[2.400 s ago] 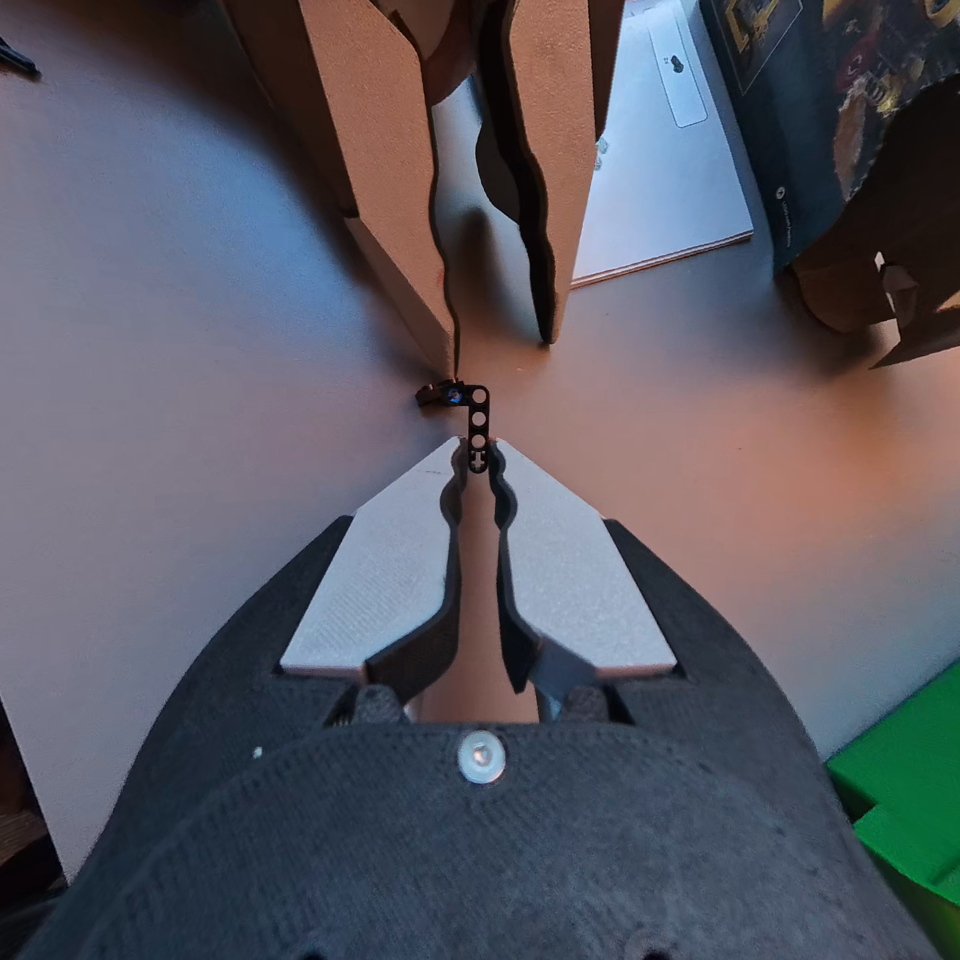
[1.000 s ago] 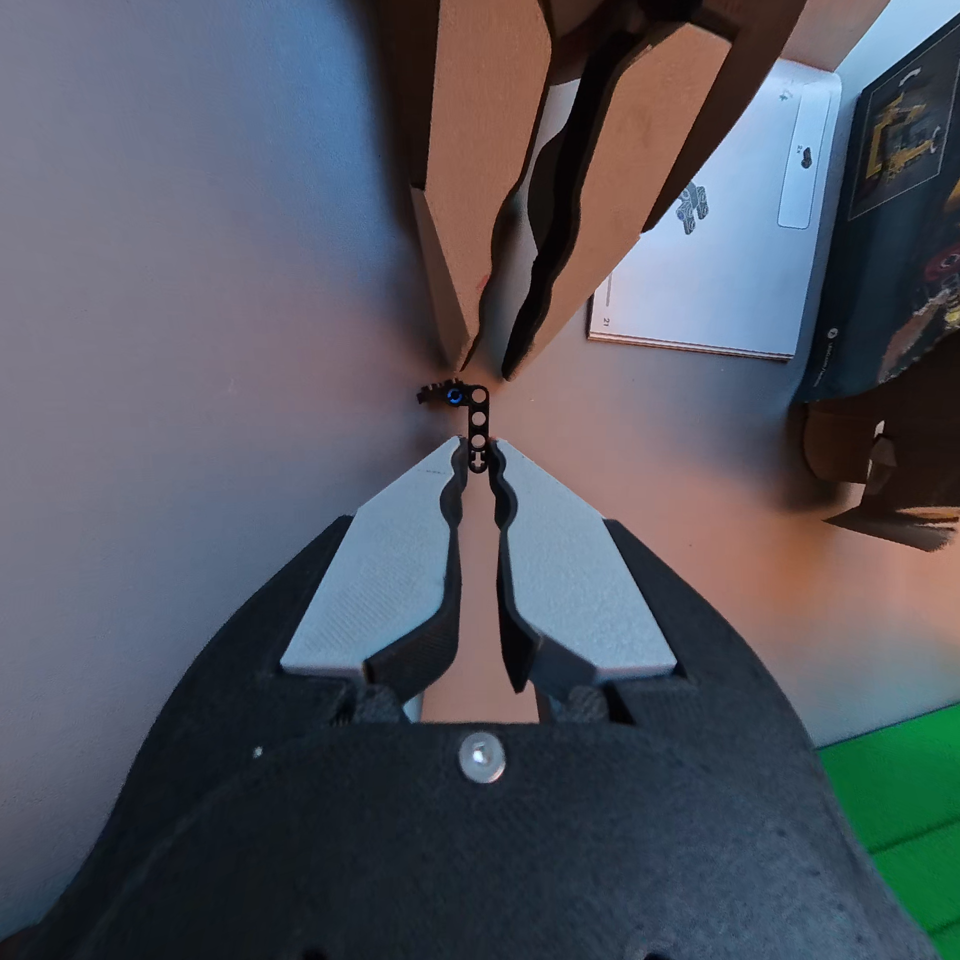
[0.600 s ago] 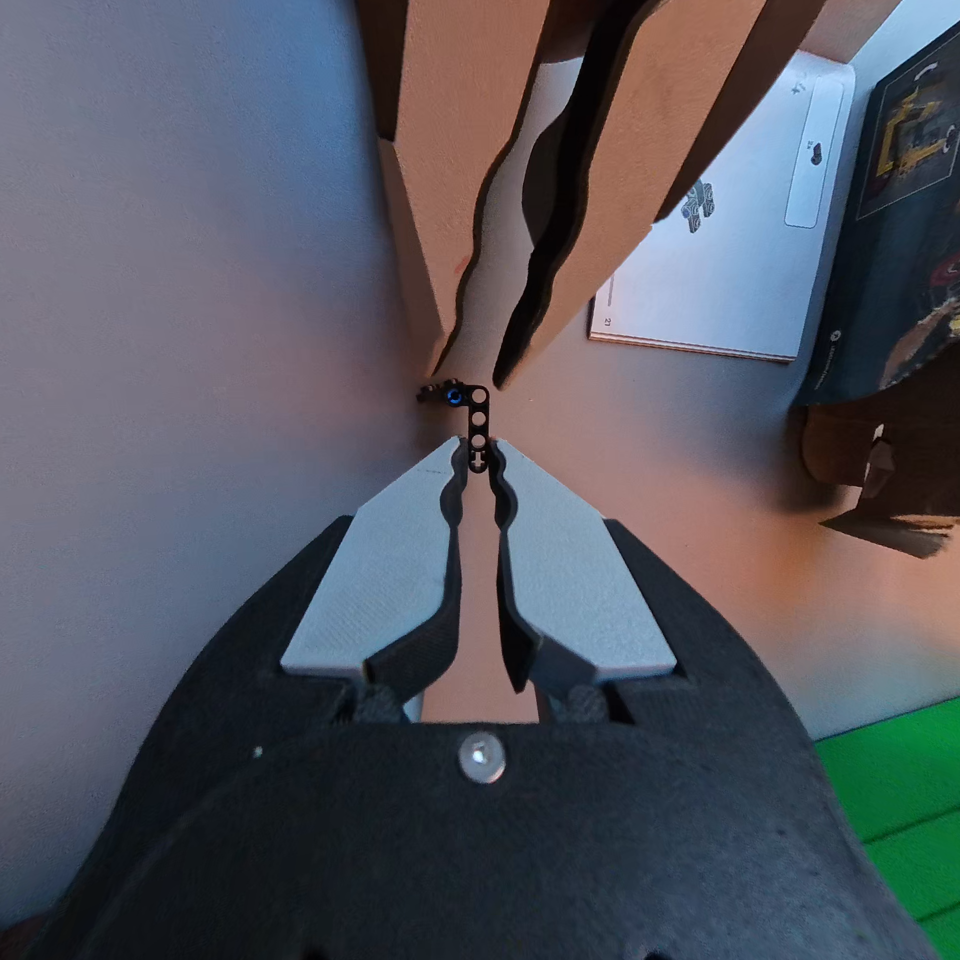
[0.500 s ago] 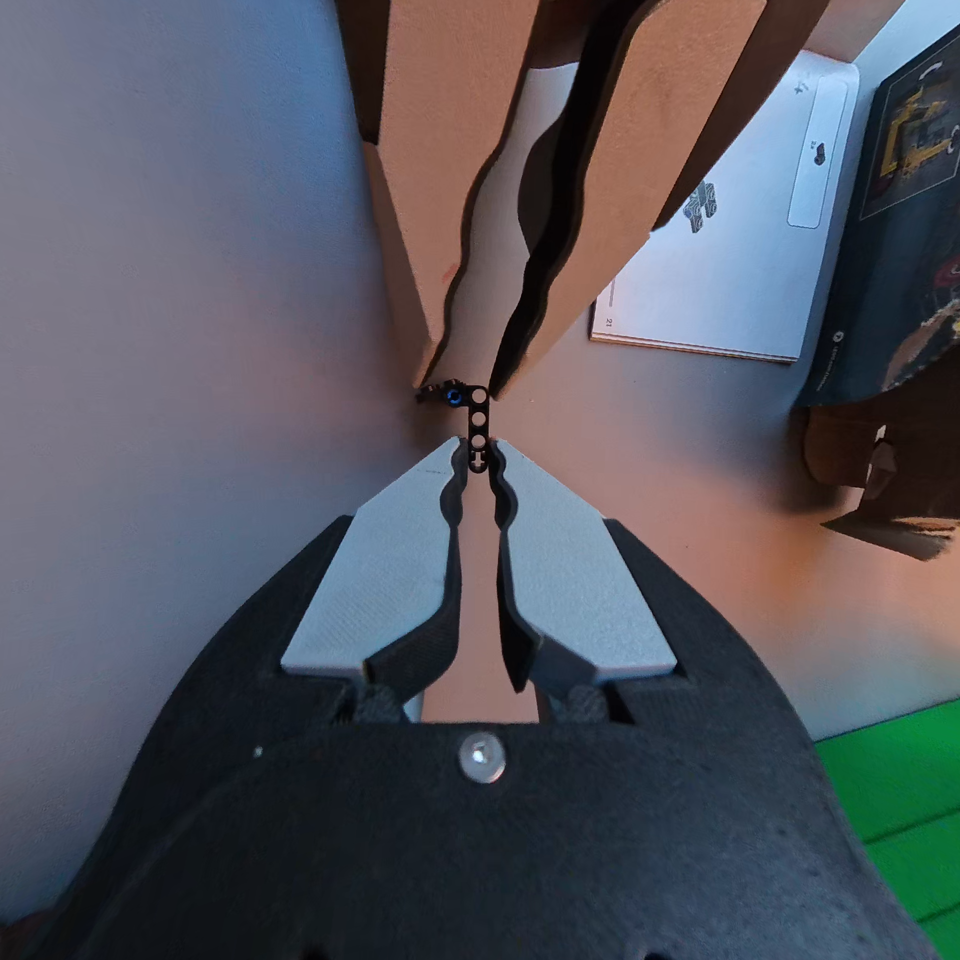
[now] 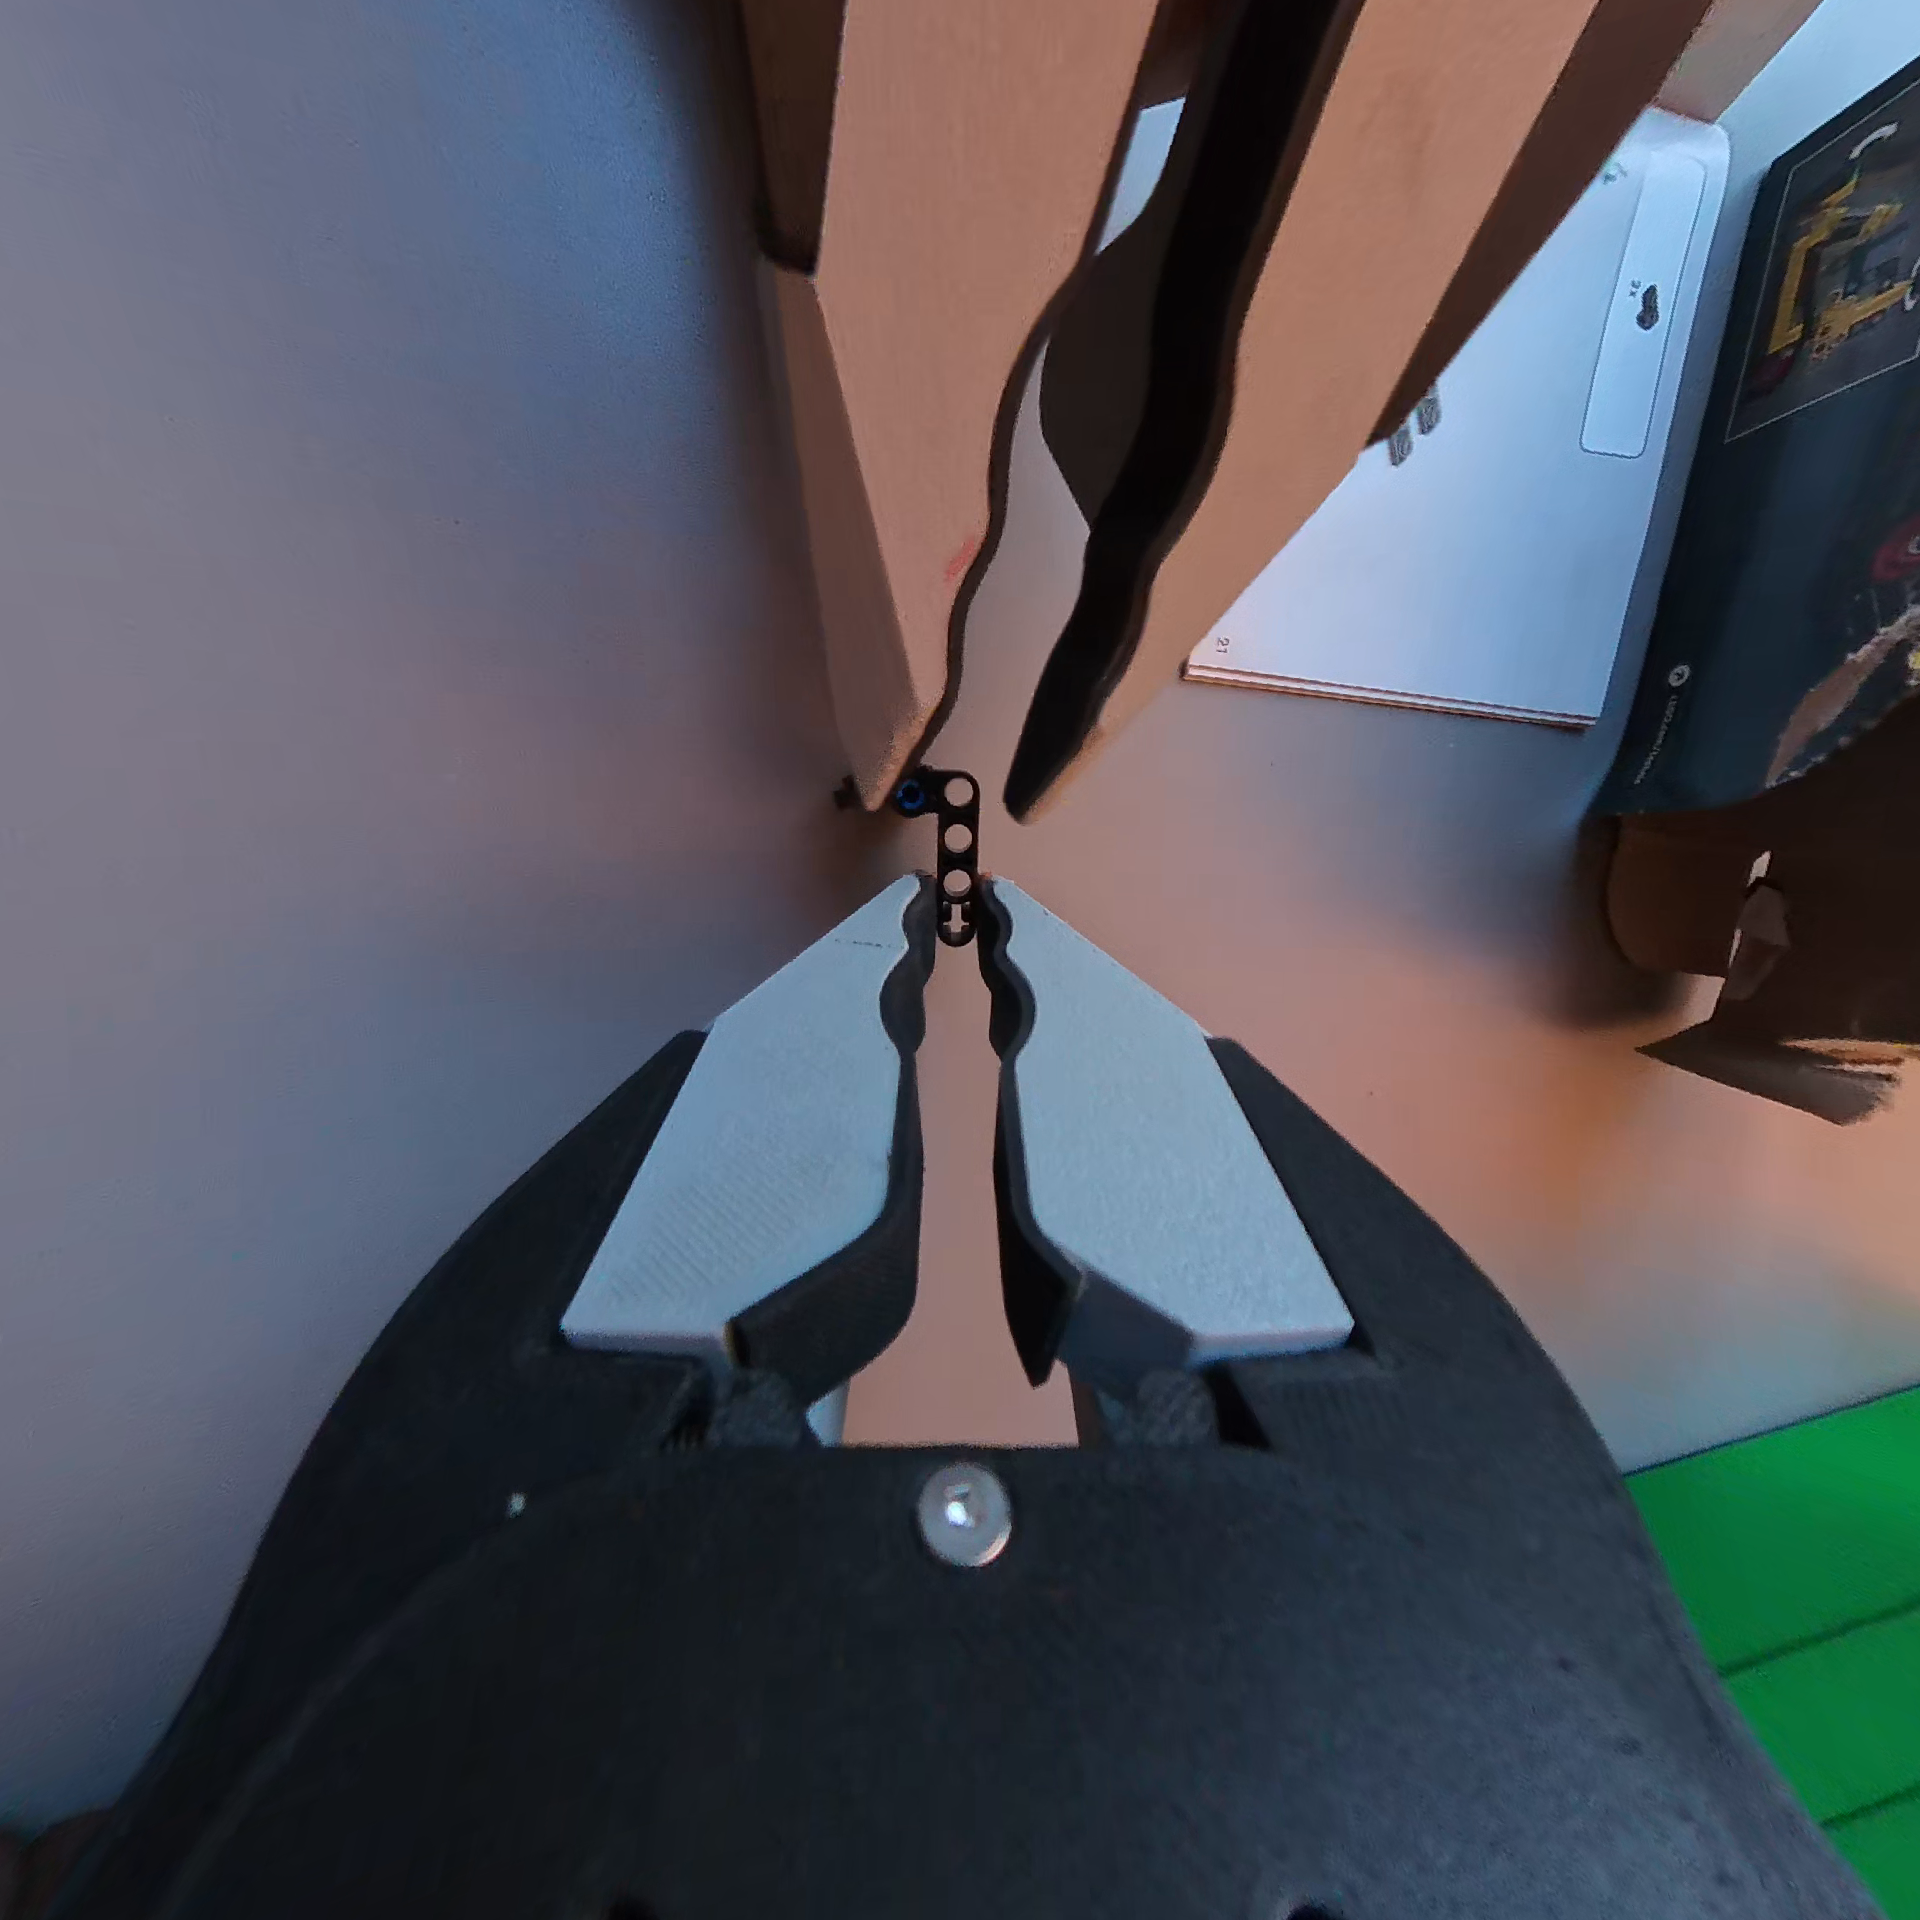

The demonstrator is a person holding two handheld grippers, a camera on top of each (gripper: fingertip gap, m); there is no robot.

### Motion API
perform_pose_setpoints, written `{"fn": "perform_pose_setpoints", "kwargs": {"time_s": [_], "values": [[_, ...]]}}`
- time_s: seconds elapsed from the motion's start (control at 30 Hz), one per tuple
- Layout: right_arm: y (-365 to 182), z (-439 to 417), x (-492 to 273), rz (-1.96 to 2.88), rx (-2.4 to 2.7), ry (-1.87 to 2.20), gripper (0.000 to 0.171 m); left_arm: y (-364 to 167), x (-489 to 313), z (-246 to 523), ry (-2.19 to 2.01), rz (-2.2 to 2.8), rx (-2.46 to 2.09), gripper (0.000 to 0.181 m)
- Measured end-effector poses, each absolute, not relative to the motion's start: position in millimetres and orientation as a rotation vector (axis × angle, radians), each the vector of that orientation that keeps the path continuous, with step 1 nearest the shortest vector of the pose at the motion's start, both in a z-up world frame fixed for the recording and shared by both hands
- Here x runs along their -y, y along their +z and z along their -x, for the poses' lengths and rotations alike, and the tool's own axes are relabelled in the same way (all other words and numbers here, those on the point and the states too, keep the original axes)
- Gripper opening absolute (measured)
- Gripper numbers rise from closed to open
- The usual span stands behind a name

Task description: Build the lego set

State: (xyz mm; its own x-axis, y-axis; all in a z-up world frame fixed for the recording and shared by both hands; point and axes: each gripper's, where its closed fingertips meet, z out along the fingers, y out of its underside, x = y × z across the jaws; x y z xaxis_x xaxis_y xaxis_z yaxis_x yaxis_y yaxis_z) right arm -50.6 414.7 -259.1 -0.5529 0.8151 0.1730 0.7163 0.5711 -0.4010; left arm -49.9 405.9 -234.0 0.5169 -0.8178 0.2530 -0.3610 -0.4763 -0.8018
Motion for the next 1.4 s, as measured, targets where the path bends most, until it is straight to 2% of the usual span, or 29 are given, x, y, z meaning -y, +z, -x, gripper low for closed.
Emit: {"fn": "perform_pose_setpoints", "kwargs": {"time_s": [0.27, 0.43, 1.1, 1.4], "values": [[-260, 51, -415, 1.248, 2.487, 0.38, 0.004, -240, -410, 52, -0.86, 2.092, -0.898, 0.011], [-260, 52, -417, 1.244, 2.496, 0.359, 0.004, -238, -407, 50, -0.899, 2.076, -0.894, 0.0], [-259, 60, -406, 1.217, 2.496, 0.434, 0.009, -239, -404, 50, -0.922, 2.066, -0.861, 0.0], [-259, 61, -408, 1.196, 2.555, 0.422, 0.005, -238, -406, 53, -0.935, 2.074, -0.828, 0.0]]}}
